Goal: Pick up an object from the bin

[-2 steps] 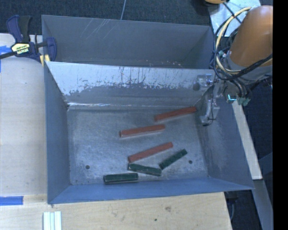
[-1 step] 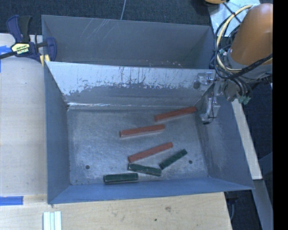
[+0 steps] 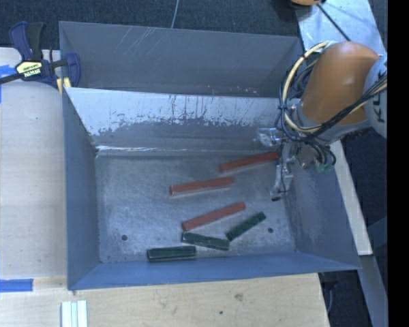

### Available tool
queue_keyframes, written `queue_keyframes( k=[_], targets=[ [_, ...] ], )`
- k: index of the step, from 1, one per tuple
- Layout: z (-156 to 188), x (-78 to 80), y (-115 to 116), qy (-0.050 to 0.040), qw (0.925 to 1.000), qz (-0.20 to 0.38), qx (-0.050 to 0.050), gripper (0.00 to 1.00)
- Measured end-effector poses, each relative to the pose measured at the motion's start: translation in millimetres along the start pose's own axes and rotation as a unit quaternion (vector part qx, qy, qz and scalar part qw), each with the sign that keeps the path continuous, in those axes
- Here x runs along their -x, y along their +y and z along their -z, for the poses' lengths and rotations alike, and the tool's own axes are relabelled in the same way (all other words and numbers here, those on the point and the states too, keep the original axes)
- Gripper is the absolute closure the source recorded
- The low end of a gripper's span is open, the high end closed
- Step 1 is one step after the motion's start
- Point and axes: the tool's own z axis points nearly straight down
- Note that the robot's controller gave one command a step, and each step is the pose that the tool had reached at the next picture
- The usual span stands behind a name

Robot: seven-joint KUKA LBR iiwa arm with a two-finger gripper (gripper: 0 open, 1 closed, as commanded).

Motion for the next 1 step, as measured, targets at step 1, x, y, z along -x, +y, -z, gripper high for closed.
queue_keyframes(
  k=[1],
  targets=[
    [7.5,-7.5,78.9,0.0016,0.9992,0.040,0.003,0.00]
  ],
)
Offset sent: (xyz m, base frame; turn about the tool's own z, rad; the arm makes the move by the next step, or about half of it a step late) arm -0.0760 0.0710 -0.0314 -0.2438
